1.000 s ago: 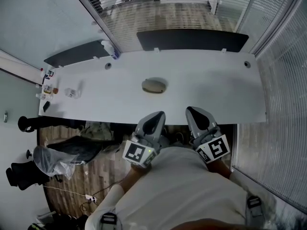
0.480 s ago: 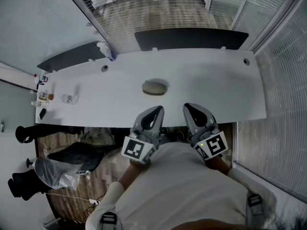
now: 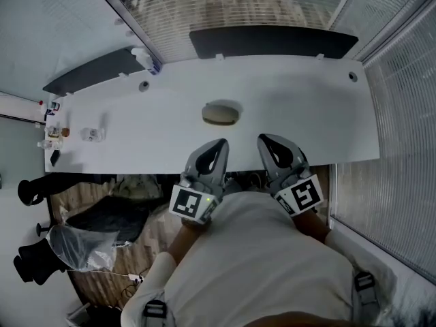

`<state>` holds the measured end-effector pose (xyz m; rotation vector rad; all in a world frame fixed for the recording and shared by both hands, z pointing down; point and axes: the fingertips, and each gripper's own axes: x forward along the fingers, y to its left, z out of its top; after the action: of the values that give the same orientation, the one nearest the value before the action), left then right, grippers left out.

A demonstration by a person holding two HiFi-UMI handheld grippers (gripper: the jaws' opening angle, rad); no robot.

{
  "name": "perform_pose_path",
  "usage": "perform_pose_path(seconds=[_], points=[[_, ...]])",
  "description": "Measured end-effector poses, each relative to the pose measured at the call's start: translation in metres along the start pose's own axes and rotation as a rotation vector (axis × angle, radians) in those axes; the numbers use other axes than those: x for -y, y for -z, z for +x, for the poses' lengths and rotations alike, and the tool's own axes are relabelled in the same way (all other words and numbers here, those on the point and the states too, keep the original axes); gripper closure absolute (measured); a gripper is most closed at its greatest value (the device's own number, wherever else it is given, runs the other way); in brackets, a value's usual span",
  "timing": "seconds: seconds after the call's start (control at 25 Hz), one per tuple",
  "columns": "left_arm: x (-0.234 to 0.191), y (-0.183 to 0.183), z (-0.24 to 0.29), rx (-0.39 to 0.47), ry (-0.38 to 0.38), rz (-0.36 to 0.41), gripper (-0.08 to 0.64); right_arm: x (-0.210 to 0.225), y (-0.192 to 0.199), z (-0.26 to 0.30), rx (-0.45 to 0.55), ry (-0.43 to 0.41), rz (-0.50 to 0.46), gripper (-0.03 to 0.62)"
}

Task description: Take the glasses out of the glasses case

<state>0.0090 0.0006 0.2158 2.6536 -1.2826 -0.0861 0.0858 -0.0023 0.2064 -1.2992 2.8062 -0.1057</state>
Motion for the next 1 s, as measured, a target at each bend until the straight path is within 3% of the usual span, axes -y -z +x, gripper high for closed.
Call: perform_pose_path(seconds=[0.76,1.0], points=[[-0.055,0.059,0.001,-0.094,-0.014,-0.06,0.56,-0.01,0.062,0.048,-0.126,-0.021,-0.007,0.591],[-0.08,0.096,-0.003,-0.156,-0.04,-0.104,0.56,-0.013,0.099,0.068,-0.171,-0.016,0.053,0.591]])
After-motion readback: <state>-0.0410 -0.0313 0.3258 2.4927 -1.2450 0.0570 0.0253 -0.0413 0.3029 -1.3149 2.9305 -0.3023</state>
